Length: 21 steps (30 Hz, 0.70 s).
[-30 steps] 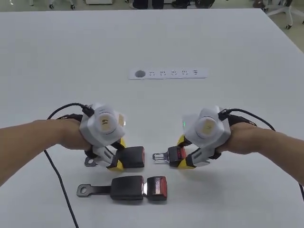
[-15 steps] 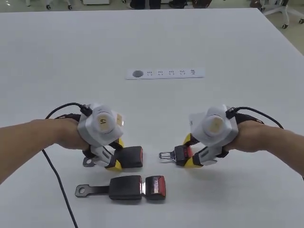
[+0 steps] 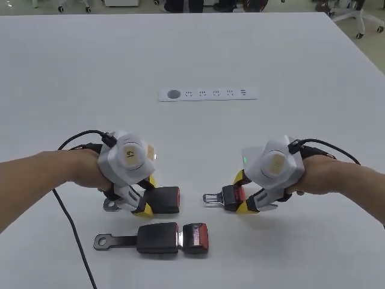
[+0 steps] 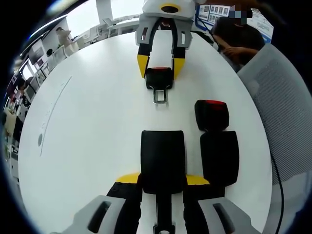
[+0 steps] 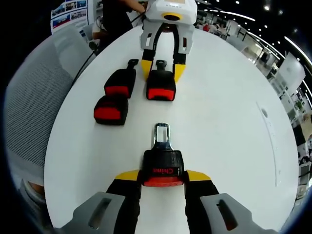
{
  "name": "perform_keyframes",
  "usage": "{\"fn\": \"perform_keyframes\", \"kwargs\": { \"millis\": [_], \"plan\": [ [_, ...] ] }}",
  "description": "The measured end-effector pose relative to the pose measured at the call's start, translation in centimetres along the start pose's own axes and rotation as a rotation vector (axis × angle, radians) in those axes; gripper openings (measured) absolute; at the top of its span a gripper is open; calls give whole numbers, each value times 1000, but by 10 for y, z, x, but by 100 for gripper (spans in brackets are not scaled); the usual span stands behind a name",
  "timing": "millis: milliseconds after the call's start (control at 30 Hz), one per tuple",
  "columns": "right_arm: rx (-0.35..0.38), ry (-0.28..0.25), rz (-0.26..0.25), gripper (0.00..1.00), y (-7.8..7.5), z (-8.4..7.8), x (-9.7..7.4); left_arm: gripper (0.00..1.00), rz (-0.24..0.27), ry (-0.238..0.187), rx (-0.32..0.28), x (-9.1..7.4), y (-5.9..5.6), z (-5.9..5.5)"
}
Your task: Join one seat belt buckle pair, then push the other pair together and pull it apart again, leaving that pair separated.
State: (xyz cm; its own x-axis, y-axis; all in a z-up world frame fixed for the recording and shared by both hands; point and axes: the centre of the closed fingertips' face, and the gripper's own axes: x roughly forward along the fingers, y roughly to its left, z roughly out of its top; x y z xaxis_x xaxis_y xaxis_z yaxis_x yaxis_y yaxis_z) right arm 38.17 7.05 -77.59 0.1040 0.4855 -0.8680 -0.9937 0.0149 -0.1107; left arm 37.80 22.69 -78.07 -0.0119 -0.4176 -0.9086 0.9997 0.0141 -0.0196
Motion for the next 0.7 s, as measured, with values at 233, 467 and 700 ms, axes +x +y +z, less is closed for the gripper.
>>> {"fn": "perform_keyframes", "kwargs": {
  "millis": [233,467,700],
  "plan": [
    [-11,-20,-24,34,-2,3,-4,36,19,-7,-12,0,2,0],
    [-5,-16,-47,45,-2,0,-12,37,40,-16,-19,-5,1,-6],
    [32,-31,-57,51,3,-7,-17,37,66,-41,-68,-17,1,-13]
  ]
}}
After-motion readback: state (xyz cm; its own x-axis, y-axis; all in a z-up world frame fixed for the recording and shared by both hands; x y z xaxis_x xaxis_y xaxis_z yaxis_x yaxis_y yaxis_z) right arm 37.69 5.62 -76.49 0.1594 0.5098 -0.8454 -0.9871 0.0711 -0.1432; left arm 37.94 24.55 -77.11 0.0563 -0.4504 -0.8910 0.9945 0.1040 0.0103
